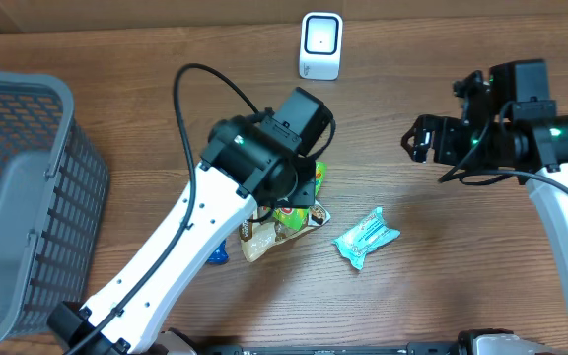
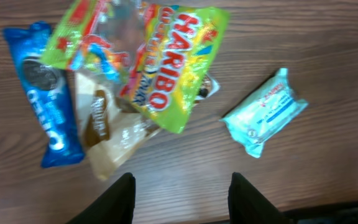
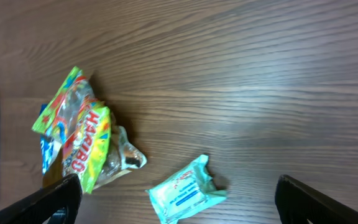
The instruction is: Scan the item barcode
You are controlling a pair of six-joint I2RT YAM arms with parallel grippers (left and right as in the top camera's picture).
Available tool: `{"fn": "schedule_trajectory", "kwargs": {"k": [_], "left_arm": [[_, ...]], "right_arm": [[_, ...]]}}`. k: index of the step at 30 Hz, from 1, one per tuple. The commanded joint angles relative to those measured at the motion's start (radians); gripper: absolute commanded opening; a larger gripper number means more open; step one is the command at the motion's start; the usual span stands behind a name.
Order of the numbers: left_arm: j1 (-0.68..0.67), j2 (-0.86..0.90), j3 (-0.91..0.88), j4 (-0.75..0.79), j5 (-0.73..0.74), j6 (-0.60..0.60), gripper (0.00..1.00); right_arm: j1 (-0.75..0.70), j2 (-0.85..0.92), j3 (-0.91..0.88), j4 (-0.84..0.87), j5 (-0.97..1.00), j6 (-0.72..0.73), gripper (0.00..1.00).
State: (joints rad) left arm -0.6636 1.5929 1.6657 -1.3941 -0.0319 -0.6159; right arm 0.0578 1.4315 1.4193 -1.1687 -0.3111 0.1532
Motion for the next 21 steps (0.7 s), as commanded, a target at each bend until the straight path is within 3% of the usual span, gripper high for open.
{"fn": "schedule_trajectory", "kwargs": {"k": [1, 4, 9, 13, 21], "left_arm": [[-0.027, -0.023, -0.097, 0.067, 0.081, -0.035, 0.41], [-0.061, -0.025, -0.196, 0.185, 0.146, -0.016, 0.41], [-0.115, -0.025, -0.288, 0.325, 0.318, 0.164, 0.43], [-0.132, -0.023, -0.337, 0.411, 0.340, 0.254, 0.49], [-0.132, 0.010, -0.467, 0.617, 0.344, 0.221, 0.61]], "right_arm": [[-0.026, 0.000, 0.023, -0.001, -0.009, 0.004, 1.00], [-0.026, 0.000, 0.023, 0.003, -0.008, 0.004, 1.00], [-0.026, 0.014, 0.022, 0.011, -0.008, 0.004, 1.00], [-0.026, 0.035, 0.022, 0.002, -0.008, 0.004, 1.00], [-0.026, 0.064, 0.021, -0.027, -0.005, 0.003, 1.00]]}}
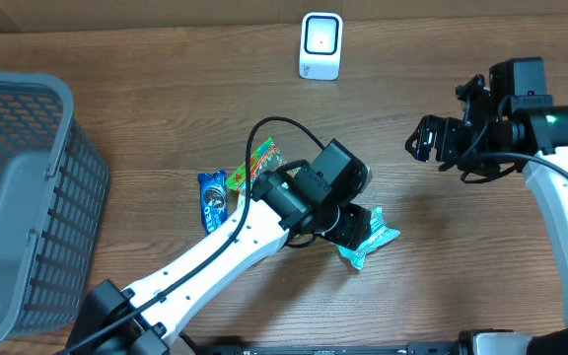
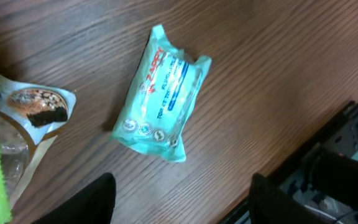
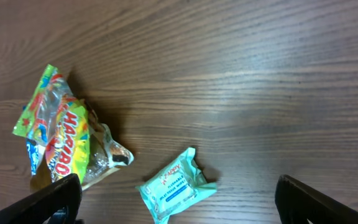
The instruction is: Scan the item barcode
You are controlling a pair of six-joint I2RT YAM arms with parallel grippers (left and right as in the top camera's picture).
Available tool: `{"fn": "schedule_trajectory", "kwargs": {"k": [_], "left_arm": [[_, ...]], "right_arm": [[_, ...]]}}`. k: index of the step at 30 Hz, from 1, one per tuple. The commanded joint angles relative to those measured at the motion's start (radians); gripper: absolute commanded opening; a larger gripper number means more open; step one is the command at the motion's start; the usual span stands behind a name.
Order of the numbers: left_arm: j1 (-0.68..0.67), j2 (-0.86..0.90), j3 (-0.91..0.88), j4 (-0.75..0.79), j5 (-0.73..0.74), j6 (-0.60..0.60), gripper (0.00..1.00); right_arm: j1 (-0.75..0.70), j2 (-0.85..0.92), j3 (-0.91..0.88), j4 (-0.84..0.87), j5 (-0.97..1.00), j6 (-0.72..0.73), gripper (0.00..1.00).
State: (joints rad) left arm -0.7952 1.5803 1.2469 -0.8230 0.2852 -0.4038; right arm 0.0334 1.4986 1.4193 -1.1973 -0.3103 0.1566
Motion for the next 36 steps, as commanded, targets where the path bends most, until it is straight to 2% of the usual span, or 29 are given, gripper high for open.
{"fn": "schedule_trajectory", "kwargs": {"k": [1, 7, 12, 15, 18, 22, 26, 36], "left_arm": [[0.000, 0.034, -0.057, 0.064, 0.036, 0.004, 0.61], [-0.006, 0.146, -0.065, 0.109, 0.092, 0.017, 0.61], [0.010, 0.216, -0.060, 0.118, 0.259, 0.183, 0.59], [0.017, 0.226, -0.058, 0.117, 0.281, 0.225, 0.61], [0.016, 0.228, -0.058, 0.119, 0.232, 0.214, 0.57], [-0.008, 0.237, -0.058, 0.132, 0.137, 0.119, 0.54], [-0.037, 0.247, -0.057, 0.136, 0.063, 0.074, 0.48], [-0.068, 0.299, -0.013, 0.107, 0.015, 0.037, 0.51]], "right_arm": [[-0.001, -0.003, 0.021, 0.001, -0.006, 0.000, 1.00], [-0.001, -0.003, 0.021, 0.001, -0.005, 0.000, 1.00], [-0.001, -0.003, 0.021, 0.001, -0.006, 0.000, 1.00], [-0.001, -0.003, 0.021, 0.002, -0.005, 0.000, 1.00], [-0.001, -0.003, 0.021, 0.009, -0.005, 0.000, 1.00], [-0.001, -0.003, 0.021, 0.018, -0.005, 0.000, 1.00], [-0.001, -0.003, 0.021, 0.018, -0.005, 0.000, 1.00], [-0.001, -0.003, 0.021, 0.045, -0.005, 0.000, 1.00]]}}
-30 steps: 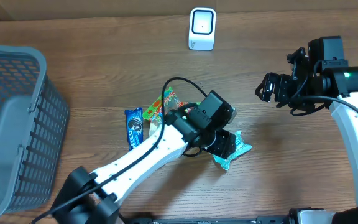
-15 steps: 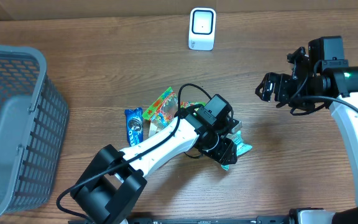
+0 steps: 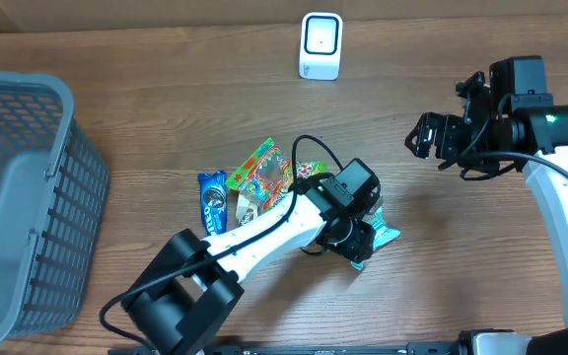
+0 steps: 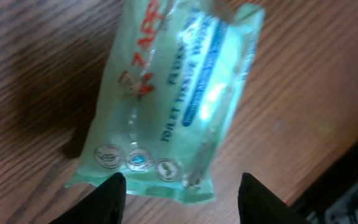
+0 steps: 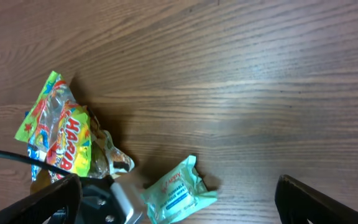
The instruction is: Scan the item barcode
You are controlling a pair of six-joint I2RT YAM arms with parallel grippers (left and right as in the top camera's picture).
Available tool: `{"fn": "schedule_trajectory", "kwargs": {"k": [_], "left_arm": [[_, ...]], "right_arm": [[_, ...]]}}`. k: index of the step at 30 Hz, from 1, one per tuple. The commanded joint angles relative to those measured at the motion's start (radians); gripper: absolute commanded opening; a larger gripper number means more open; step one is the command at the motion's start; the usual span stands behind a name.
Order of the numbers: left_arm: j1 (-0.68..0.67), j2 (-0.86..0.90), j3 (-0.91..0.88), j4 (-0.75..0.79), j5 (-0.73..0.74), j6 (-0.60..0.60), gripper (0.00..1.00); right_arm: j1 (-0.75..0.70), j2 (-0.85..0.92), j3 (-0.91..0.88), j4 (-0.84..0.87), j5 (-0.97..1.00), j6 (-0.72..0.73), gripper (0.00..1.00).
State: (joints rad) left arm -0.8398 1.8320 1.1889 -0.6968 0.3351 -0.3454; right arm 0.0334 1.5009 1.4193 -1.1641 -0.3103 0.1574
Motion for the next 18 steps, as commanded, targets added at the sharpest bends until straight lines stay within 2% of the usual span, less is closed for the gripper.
{"fn": "schedule_trajectory", "kwargs": {"k": [1, 6, 9, 12, 14, 15, 18], "left_arm": [[-0.034, 0.063, 0.067, -0.042, -0.050, -0.022, 0.51], [-0.072, 0.187, 0.218, -0.191, -0.122, -0.021, 0.49], [-0.068, 0.267, 0.306, -0.277, -0.120, -0.022, 0.39], [-0.060, 0.296, 0.353, -0.330, -0.117, -0.021, 0.18], [-0.056, 0.296, 0.364, -0.344, -0.116, -0.022, 0.07], [-0.055, 0.296, 0.373, -0.355, -0.115, -0.022, 0.04], [-0.046, 0.294, 0.396, -0.388, -0.113, -0.019, 0.04]], "right_arm": [[-0.001, -0.005, 0.021, 0.015, -0.005, -0.001, 1.00], [-0.001, -0.005, 0.021, 0.018, 0.003, -0.001, 1.00], [-0.001, -0.005, 0.021, 0.011, 0.035, -0.002, 1.00], [-0.001, -0.005, 0.021, 0.005, 0.057, -0.001, 1.00], [-0.001, -0.005, 0.021, 0.003, 0.059, -0.001, 1.00], [-0.001, -0.005, 0.021, 0.003, 0.059, -0.001, 1.00], [-0.001, -0.005, 0.021, 0.006, 0.059, -0.001, 1.00]]}}
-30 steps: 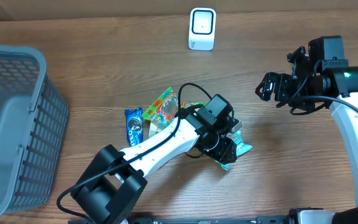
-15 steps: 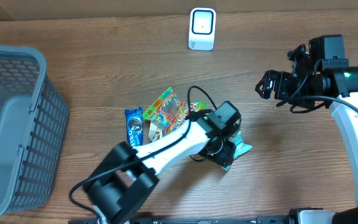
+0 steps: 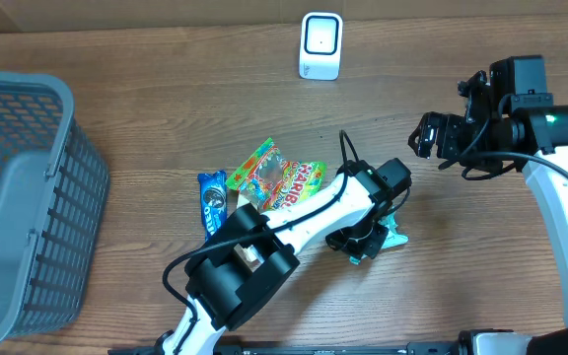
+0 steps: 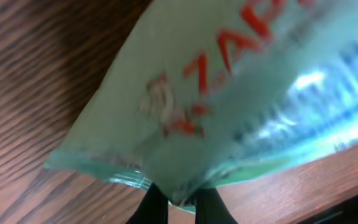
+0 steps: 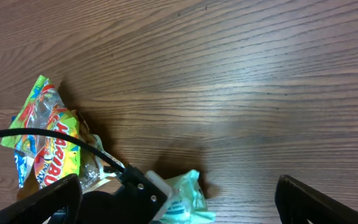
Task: Scan the item barcode
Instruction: 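Raise the left arm up and away toward the scanner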
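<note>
The teal tissue pack (image 4: 229,93) with red lettering fills the left wrist view. My left gripper (image 4: 182,202) is shut on its near edge, the film pinched between the two dark fingers. From overhead the left gripper (image 3: 363,240) sits over the pack (image 3: 394,237), right of the snack pile. The white barcode scanner (image 3: 320,45) stands at the table's far edge. My right gripper (image 3: 427,138) hangs open at the right, high above the wood. In the right wrist view the pack (image 5: 188,186) shows partly under the left wrist.
A grey mesh basket (image 3: 28,197) stands at the left. A Haribo bag (image 3: 289,182), a blue Oreo pack (image 3: 212,202) and a clear snack bag lie in a pile left of the tissue pack. The left arm's cable loops above the pile.
The left gripper was open just over the tissue pack, a finger on each side. Now it is shut on the pack's edge, and the wrist stands a little further right.
The left gripper was first open above the snack pile. Then it was over the tissue pack to the right, then low and close over it, still open. Now it is shut on the pack. The right arm has stayed in place, open.
</note>
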You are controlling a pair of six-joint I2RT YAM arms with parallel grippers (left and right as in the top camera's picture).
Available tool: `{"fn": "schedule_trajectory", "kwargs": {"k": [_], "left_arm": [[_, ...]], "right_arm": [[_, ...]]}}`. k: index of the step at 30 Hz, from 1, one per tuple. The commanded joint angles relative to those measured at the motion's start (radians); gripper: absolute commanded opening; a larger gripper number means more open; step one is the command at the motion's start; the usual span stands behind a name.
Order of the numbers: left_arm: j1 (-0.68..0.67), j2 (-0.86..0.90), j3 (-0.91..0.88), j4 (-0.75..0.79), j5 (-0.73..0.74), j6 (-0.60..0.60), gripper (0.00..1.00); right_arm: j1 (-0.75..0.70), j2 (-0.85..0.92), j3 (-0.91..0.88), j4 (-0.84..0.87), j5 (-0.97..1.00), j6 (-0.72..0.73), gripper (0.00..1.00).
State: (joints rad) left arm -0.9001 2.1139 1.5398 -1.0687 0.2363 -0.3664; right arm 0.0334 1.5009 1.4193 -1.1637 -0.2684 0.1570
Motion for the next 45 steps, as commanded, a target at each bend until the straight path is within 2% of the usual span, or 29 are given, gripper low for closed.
{"fn": "schedule_trajectory", "kwargs": {"k": [1, 6, 8, 14, 15, 17, 20, 23, 26, 31, 35, 37, 39, 45], "left_arm": [[0.017, 0.011, 0.057, -0.032, -0.013, 0.009, 0.04], [0.059, 0.010, 0.151, -0.138, 0.050, 0.113, 0.04], [0.093, 0.010, 0.200, -0.181, 0.167, 0.183, 0.04], [0.228, 0.011, 0.238, -0.264, 0.719, 0.323, 0.04], [0.251, 0.011, 0.233, -0.271, 0.789, 0.348, 0.04], [0.282, 0.011, 0.225, -0.281, 0.834, 0.362, 0.04], [0.300, 0.011, 0.209, -0.273, 0.722, 0.364, 0.05], [0.302, 0.011, 0.210, -0.255, 0.622, 0.357, 0.14], [0.326, 0.007, 0.238, -0.263, 0.505, 0.284, 0.15], [0.421, -0.069, 0.372, -0.280, 0.322, 0.211, 0.20], [0.496, -0.143, 0.483, -0.280, 0.225, 0.177, 0.25], [0.526, -0.175, 0.522, -0.280, 0.187, 0.175, 0.37], [0.549, -0.202, 0.537, -0.280, 0.153, 0.175, 0.44], [0.567, -0.221, 0.537, -0.291, 0.110, 0.176, 0.47]], "right_arm": [[-0.001, -0.005, 0.021, 0.008, 0.017, 0.000, 1.00], [-0.001, -0.005, 0.022, 0.021, 0.016, 0.001, 1.00], [-0.002, -0.005, 0.022, 0.028, 0.017, 0.021, 1.00], [-0.029, -0.005, 0.022, 0.027, 0.008, 0.084, 1.00], [-0.036, -0.005, 0.022, 0.025, 0.005, 0.084, 1.00], [-0.049, -0.005, 0.022, 0.020, 0.001, 0.084, 1.00], [-0.057, -0.005, 0.021, 0.002, 0.002, 0.082, 1.00], [-0.057, 0.000, 0.018, -0.014, 0.002, 0.071, 1.00], [-0.057, 0.006, -0.009, -0.031, -0.003, 0.053, 1.00], [-0.048, 0.057, -0.095, -0.072, -0.168, -0.002, 1.00], [-0.012, 0.088, -0.183, -0.059, -0.200, -0.009, 0.97], [0.005, 0.091, -0.231, -0.041, -0.196, -0.009, 0.95], [0.015, 0.091, -0.285, -0.010, -0.197, -0.008, 0.94], [0.018, 0.095, -0.431, 0.122, -0.214, -0.008, 0.91]]}}
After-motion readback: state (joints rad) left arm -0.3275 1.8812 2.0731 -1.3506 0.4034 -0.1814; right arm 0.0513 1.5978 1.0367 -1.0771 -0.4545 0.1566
